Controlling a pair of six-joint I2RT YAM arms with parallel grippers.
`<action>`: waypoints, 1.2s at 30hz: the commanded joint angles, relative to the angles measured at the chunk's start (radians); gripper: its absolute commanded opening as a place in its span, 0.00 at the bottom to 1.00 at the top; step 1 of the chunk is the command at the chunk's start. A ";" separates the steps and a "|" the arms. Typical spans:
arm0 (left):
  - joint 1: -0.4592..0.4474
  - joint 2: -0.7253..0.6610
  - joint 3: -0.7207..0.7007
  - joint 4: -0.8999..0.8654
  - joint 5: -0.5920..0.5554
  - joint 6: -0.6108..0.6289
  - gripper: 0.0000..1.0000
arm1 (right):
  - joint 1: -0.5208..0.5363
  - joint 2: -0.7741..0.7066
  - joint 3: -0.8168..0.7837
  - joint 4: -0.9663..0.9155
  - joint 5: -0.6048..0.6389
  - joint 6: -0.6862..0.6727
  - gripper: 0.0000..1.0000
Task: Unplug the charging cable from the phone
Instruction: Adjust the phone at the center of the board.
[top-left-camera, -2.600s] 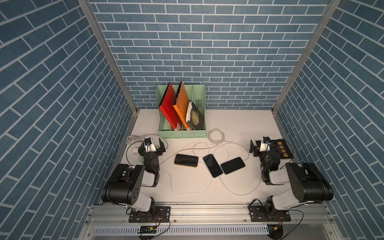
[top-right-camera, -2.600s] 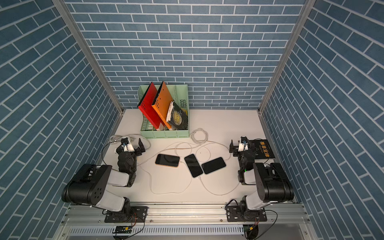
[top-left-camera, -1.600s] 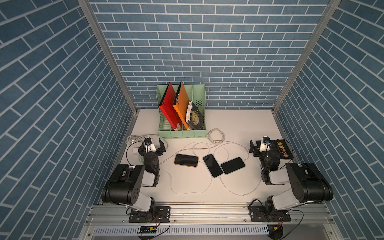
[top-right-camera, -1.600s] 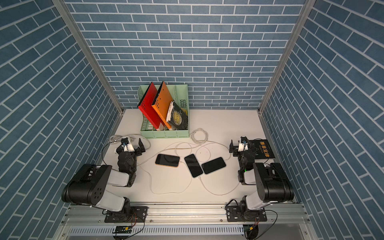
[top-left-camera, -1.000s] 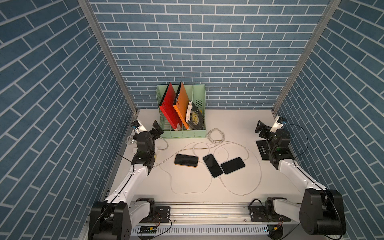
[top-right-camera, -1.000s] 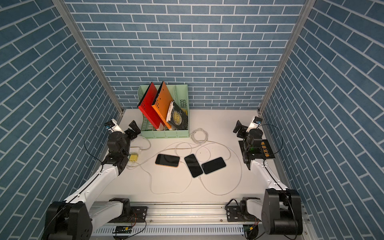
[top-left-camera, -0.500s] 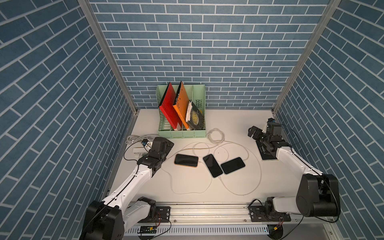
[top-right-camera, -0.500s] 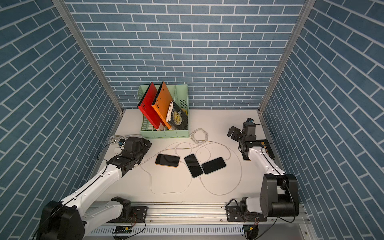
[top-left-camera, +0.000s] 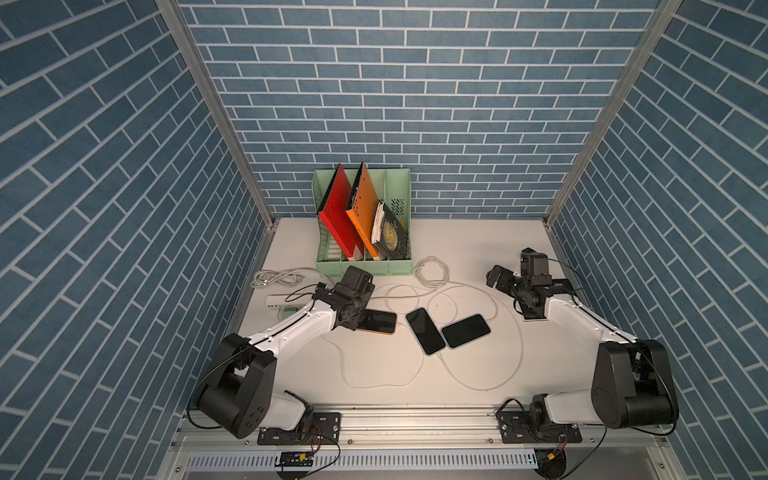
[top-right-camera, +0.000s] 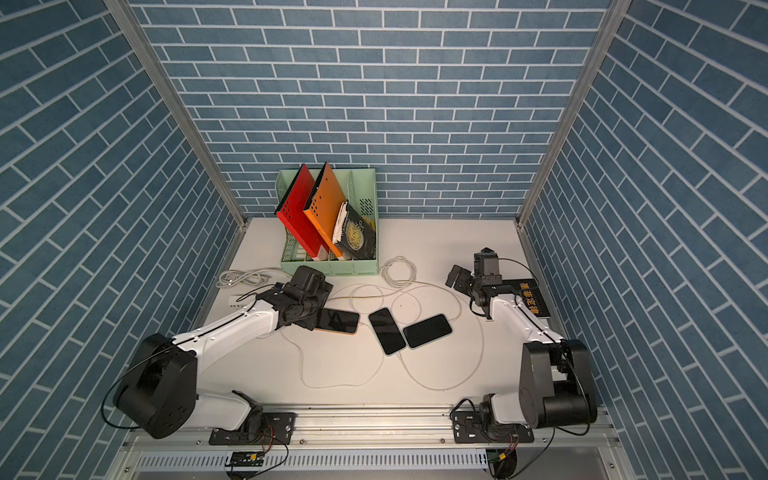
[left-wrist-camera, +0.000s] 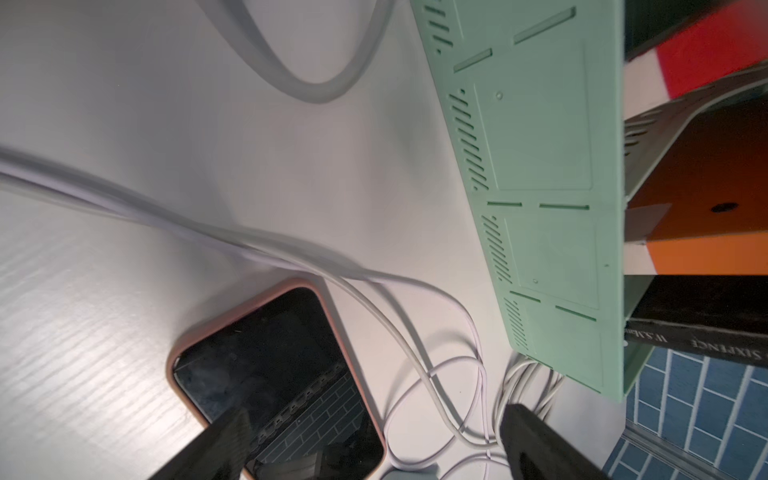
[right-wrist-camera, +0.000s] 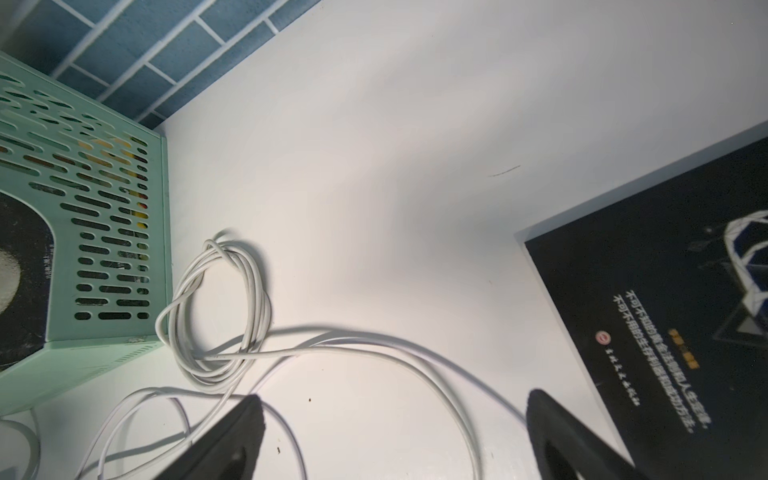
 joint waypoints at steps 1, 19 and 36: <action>-0.008 0.058 0.028 -0.011 0.083 -0.042 1.00 | 0.003 0.001 -0.028 -0.035 0.024 0.032 0.99; -0.065 -0.052 -0.064 -0.115 0.018 -0.048 1.00 | 0.010 0.034 -0.039 0.007 0.005 0.046 0.99; -0.067 0.044 -0.124 0.064 -0.081 0.009 1.00 | 0.074 0.042 0.004 -0.020 0.005 0.039 1.00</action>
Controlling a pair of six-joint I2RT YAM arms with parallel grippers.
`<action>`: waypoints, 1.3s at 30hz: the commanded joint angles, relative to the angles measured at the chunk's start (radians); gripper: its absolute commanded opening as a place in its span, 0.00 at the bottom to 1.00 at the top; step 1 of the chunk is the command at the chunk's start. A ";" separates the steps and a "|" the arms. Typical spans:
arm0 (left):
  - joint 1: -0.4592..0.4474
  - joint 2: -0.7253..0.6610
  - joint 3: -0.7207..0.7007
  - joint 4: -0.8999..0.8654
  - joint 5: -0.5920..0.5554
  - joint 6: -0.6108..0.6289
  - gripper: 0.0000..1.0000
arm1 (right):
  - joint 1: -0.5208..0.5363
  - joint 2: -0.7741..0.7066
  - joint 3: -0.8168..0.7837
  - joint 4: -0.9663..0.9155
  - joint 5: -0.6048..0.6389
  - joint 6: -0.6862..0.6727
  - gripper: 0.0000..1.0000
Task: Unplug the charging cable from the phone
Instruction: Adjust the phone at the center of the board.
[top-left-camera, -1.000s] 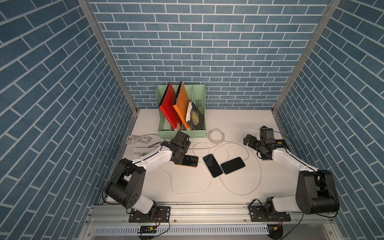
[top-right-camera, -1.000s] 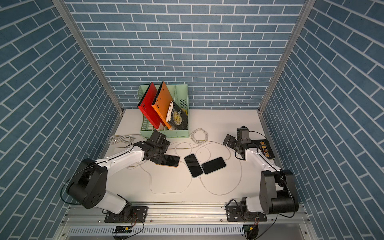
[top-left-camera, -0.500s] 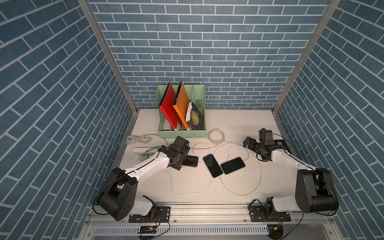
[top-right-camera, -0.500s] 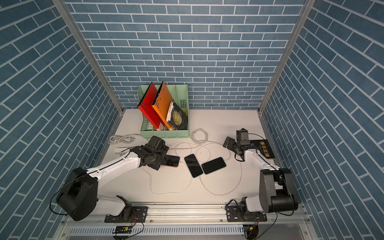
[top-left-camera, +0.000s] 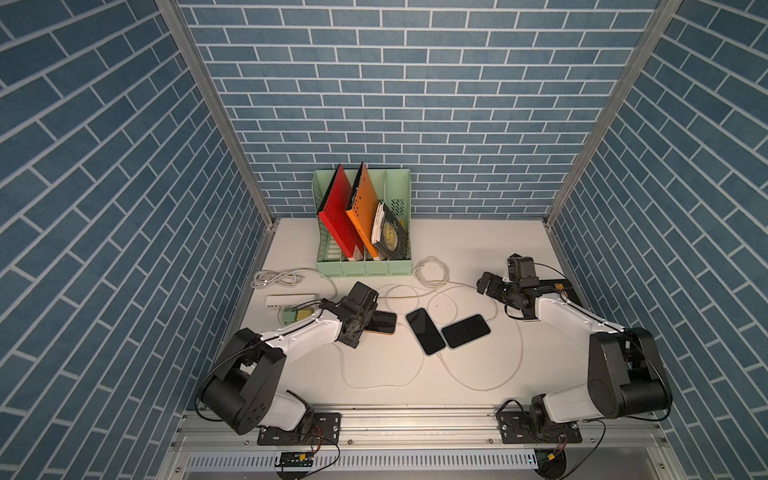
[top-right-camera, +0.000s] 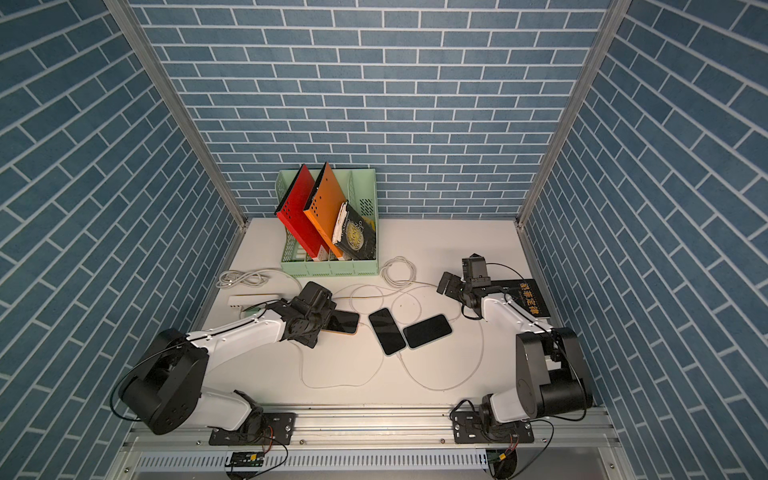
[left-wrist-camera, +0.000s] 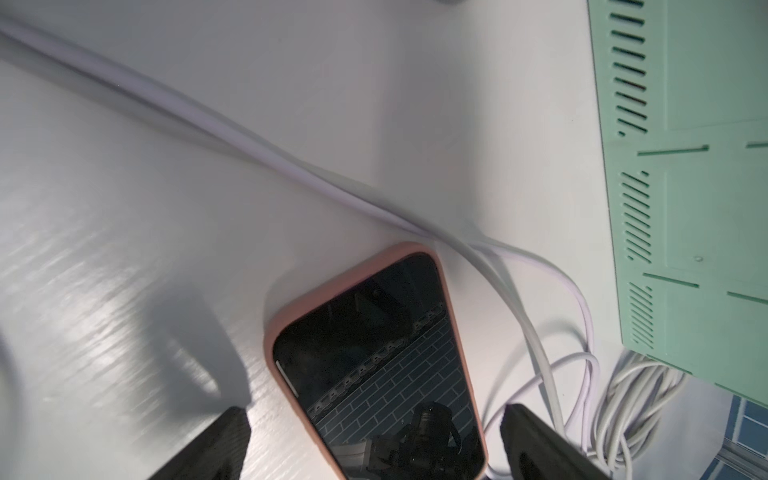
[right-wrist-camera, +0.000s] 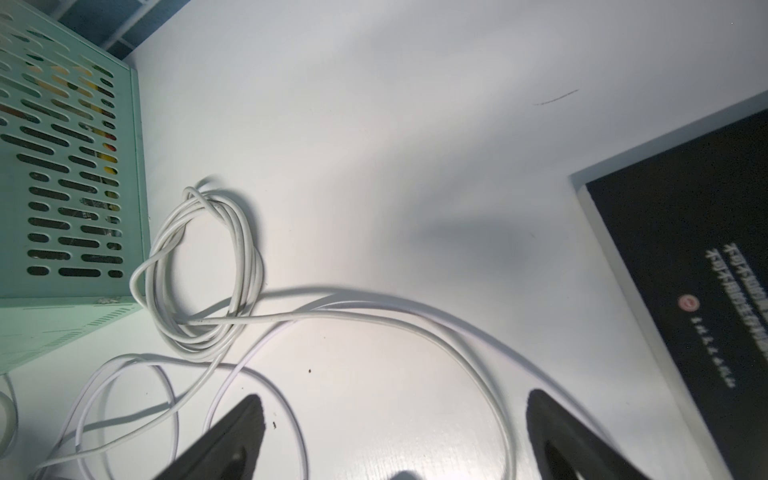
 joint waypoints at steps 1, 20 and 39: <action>-0.003 0.038 0.016 0.034 -0.057 0.039 1.00 | 0.004 -0.025 0.015 -0.022 0.004 0.014 1.00; -0.023 0.232 0.226 -0.097 -0.155 0.183 1.00 | 0.004 -0.083 -0.038 -0.038 0.023 0.009 0.99; -0.166 0.234 0.437 -0.101 -0.159 0.472 0.00 | 0.006 -0.077 -0.052 -0.005 0.001 0.008 0.99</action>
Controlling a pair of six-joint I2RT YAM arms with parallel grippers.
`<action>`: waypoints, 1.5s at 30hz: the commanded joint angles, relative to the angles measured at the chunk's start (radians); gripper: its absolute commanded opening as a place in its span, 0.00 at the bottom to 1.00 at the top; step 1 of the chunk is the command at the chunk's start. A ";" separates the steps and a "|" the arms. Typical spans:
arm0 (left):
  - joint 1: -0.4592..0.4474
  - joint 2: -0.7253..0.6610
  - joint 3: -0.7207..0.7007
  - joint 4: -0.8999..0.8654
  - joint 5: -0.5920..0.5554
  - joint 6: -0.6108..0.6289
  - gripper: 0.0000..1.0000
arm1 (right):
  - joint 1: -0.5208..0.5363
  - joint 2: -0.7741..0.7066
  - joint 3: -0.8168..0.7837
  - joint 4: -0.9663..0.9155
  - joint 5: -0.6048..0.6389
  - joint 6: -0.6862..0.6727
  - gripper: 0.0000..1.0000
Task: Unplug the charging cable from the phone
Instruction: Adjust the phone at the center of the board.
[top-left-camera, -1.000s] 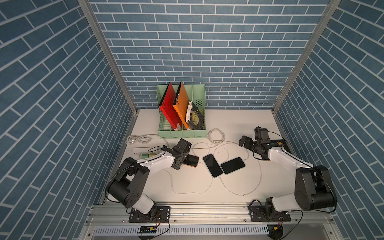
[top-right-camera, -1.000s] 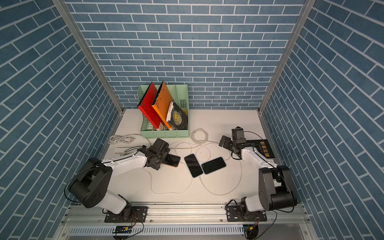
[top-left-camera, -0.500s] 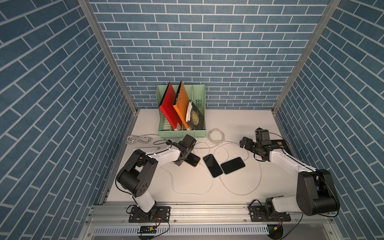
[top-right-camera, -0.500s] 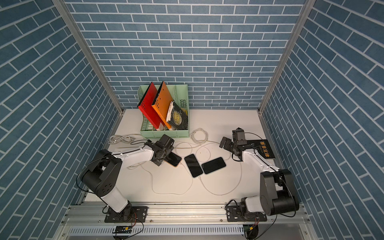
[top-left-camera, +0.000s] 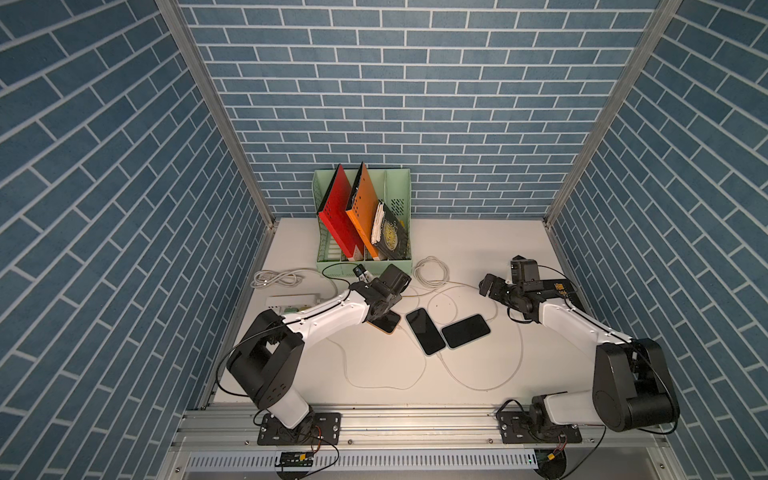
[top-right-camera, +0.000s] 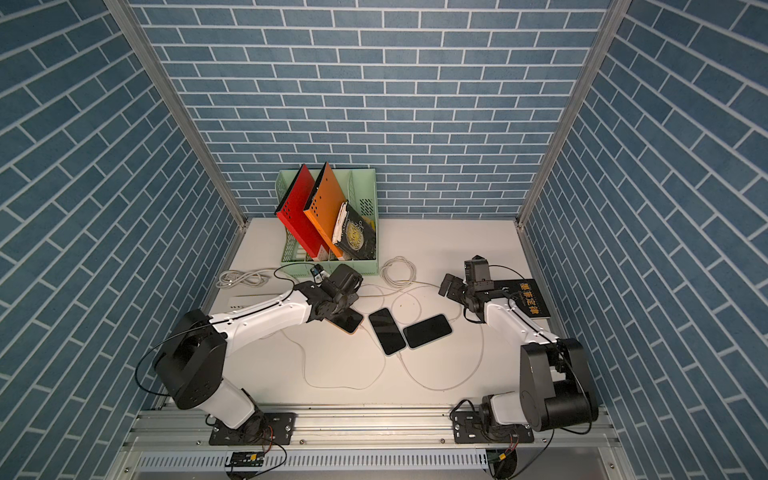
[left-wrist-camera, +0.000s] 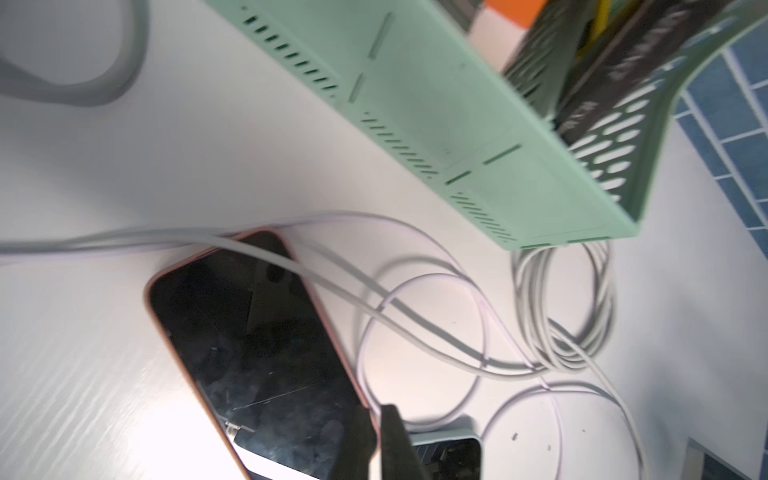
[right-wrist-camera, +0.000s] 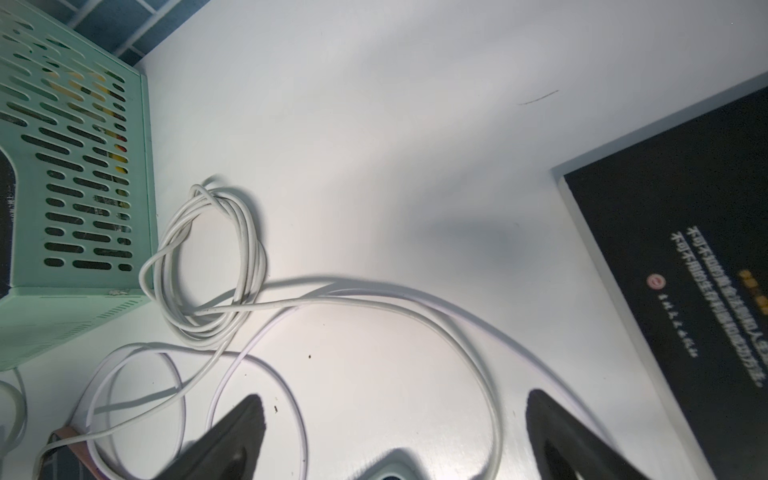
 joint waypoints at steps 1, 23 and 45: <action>-0.002 0.090 0.081 0.000 0.019 0.123 0.00 | 0.004 -0.017 -0.018 0.003 0.000 0.008 0.99; -0.001 0.282 0.130 0.024 0.164 0.188 0.00 | 0.004 -0.079 -0.075 -0.020 0.034 0.015 1.00; -0.002 0.146 -0.065 -0.001 0.179 0.151 0.00 | 0.005 -0.033 -0.088 0.029 0.011 0.034 0.99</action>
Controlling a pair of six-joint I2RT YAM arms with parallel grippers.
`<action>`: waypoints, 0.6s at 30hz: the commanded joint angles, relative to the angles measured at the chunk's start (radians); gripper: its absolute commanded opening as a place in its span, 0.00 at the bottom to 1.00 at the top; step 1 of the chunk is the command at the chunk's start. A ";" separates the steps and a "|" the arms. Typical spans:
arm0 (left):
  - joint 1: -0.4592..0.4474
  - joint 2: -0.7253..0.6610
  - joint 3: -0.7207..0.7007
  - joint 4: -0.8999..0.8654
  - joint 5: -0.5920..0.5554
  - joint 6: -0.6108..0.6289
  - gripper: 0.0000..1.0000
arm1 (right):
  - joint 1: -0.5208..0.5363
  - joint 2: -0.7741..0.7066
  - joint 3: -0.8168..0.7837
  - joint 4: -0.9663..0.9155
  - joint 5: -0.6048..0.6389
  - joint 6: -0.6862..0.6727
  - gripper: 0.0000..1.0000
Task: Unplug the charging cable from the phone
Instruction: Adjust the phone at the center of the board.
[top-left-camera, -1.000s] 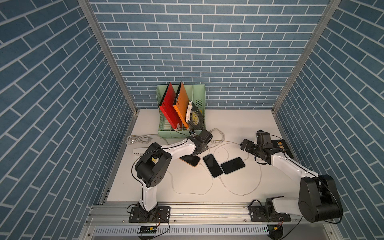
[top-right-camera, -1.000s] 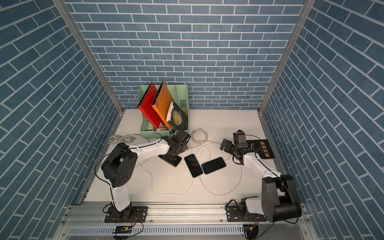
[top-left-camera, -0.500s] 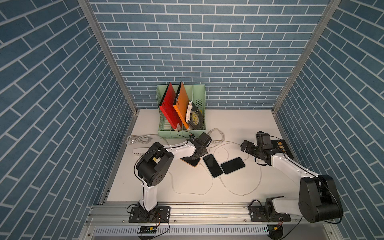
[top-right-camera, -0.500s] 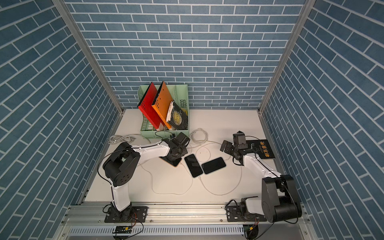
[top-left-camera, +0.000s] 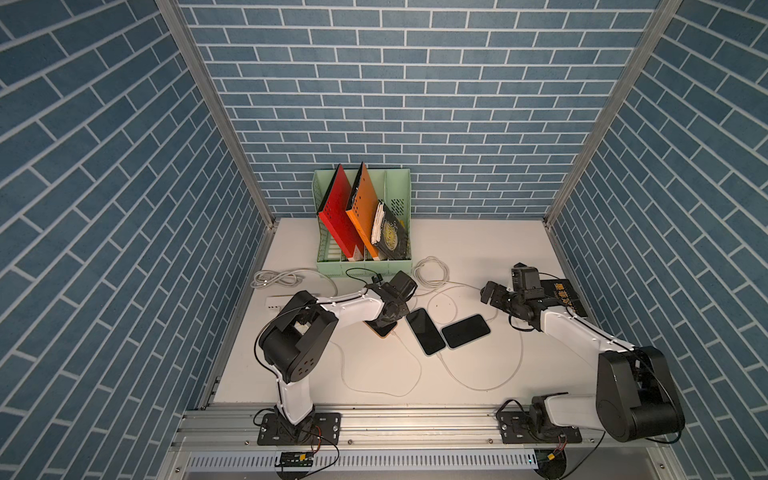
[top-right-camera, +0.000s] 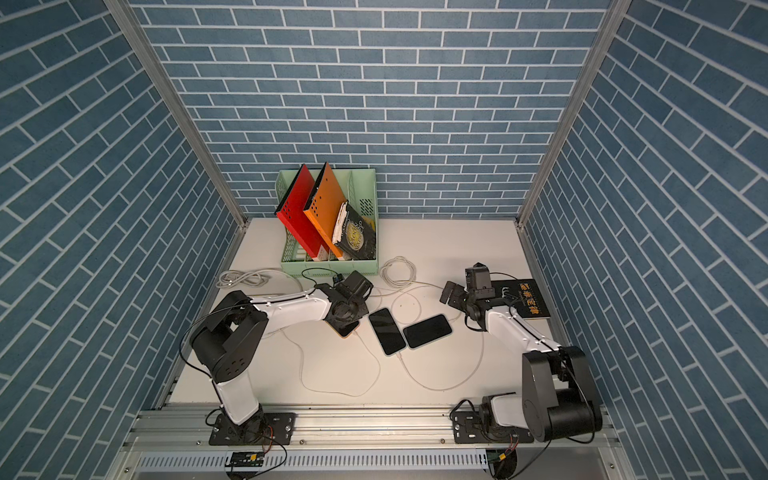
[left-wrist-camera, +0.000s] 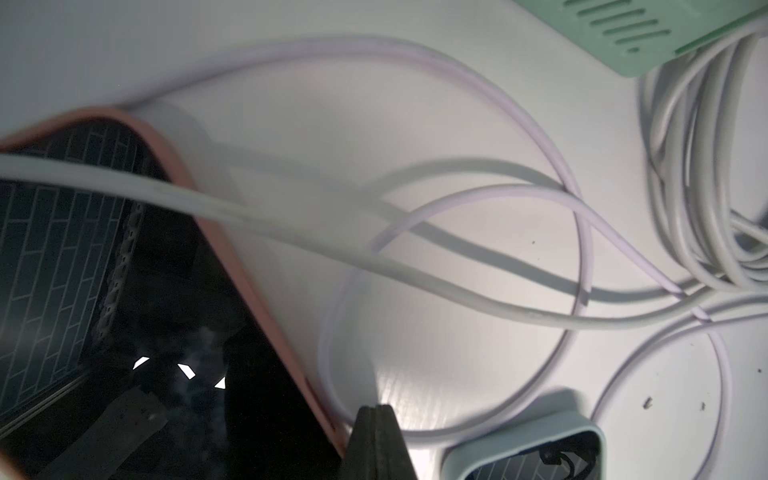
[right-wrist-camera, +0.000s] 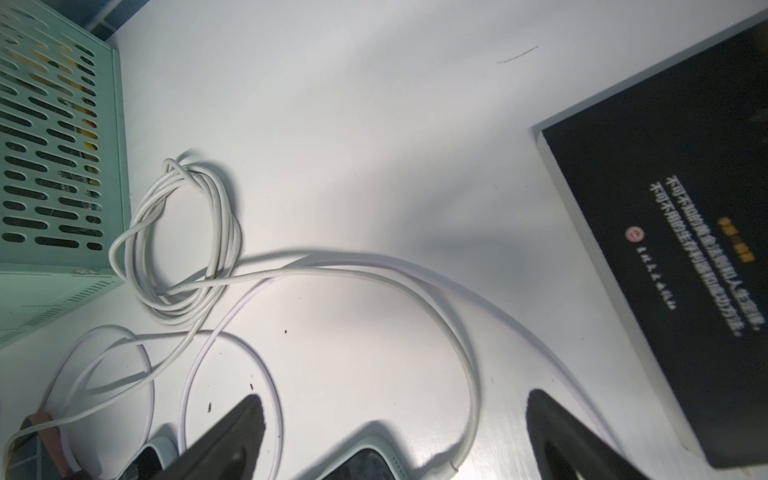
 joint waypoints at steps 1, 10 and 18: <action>-0.002 -0.038 -0.035 -0.050 -0.012 -0.004 0.00 | 0.003 0.015 -0.012 0.021 -0.004 0.034 1.00; -0.002 -0.097 0.048 -0.092 -0.076 0.034 0.23 | 0.003 0.039 0.002 0.028 -0.014 0.036 1.00; 0.014 -0.170 0.048 -0.203 -0.145 -0.036 0.82 | 0.004 0.033 -0.003 0.027 -0.015 0.035 1.00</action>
